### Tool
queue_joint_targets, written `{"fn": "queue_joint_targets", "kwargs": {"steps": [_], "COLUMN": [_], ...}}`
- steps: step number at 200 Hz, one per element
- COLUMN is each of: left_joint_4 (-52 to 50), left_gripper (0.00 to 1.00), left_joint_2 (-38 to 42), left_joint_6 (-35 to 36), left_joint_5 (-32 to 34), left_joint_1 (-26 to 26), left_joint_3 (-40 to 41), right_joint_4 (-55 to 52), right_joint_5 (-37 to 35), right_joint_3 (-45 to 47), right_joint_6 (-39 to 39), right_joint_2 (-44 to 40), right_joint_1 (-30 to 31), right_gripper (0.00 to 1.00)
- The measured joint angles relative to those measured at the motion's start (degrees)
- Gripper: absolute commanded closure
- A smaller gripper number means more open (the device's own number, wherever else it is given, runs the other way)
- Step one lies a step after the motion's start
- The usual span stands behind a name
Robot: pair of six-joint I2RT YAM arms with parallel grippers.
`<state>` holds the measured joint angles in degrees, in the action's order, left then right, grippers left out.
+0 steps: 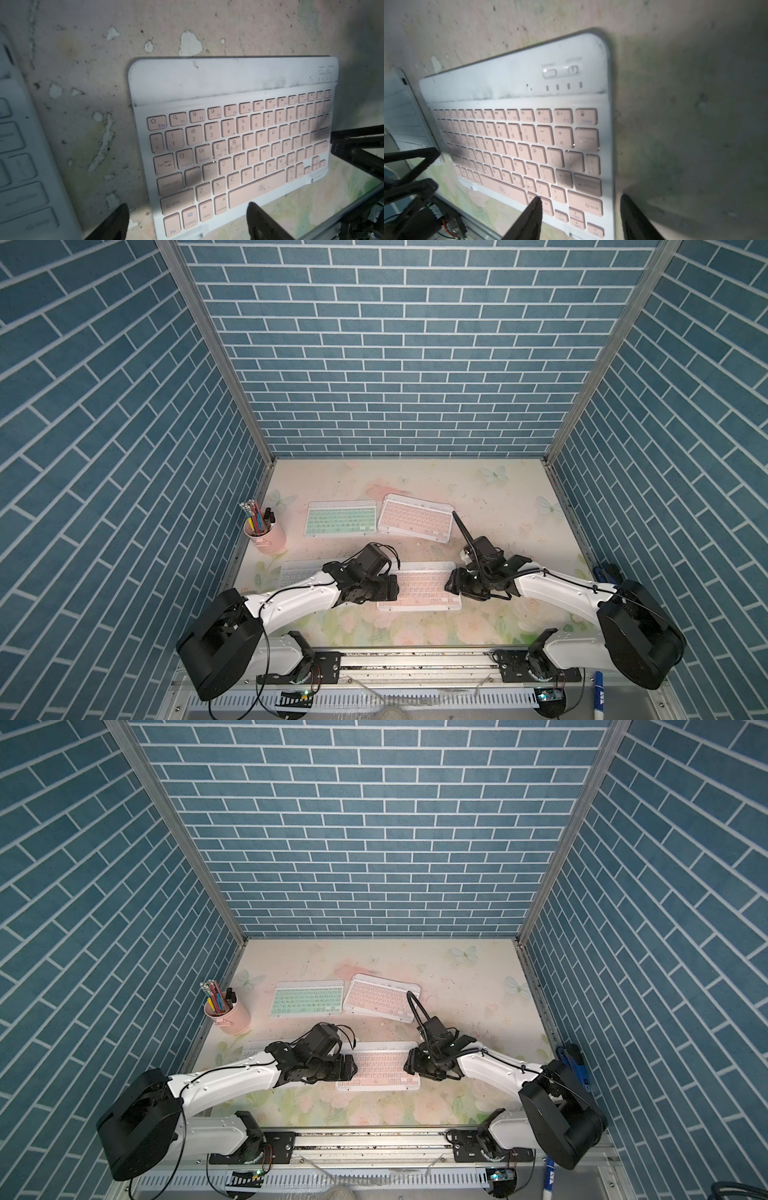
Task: Stack the numeric keypads
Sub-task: Pick up the numeric keypad from the center of the board.
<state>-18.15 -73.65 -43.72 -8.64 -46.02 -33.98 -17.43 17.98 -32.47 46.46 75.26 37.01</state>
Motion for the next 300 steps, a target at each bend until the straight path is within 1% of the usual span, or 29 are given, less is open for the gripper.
{"fn": "queue_joint_targets", "kwargs": {"steps": [18,31,74,117,207,233,263,300], "left_joint_4": [0.5,1.0,2.9,5.1,6.2,6.5,6.5,6.7], "left_gripper": [0.11,0.11,0.11,0.11,0.11,0.11,0.11,0.11], "left_joint_2": [-0.6,-1.2,-2.9,-4.0,-5.2,-5.4,-5.5,-5.4], "left_joint_6": [-0.3,-0.5,-1.1,-1.5,-1.6,-1.6,-1.5,-1.5], "left_joint_5": [0.3,0.5,1.3,1.6,3.9,4.5,5.3,5.9], "left_joint_1": [-0.4,-0.7,-1.5,-1.8,-1.9,-1.9,-1.8,-1.7], "left_joint_3": [0.0,0.0,0.0,-0.2,-0.6,-0.6,-0.6,-0.5], "right_joint_4": [0.9,1.1,3.5,7.3,8.4,10.9,16.1,15.5], "right_joint_5": [1.1,1.3,3.3,4.9,2.8,3.5,5.3,8.1], "right_joint_3": [0.8,0.8,0.8,0.9,0.6,2.2,5.7,8.0], "right_joint_6": [-1.9,-3.4,-6.3,-6.5,-6.4,-5.6,-2.2,2.0], "right_joint_2": [-0.7,-0.7,0.8,2.5,2.8,2.0,-0.3,-4.3], "right_joint_1": [-2.7,-3.3,-3.3,-3.1,-0.8,-0.8,-1.1,-1.1], "right_gripper": [0.39,0.39,0.4,0.4,0.4,0.4,0.41,0.41]}}
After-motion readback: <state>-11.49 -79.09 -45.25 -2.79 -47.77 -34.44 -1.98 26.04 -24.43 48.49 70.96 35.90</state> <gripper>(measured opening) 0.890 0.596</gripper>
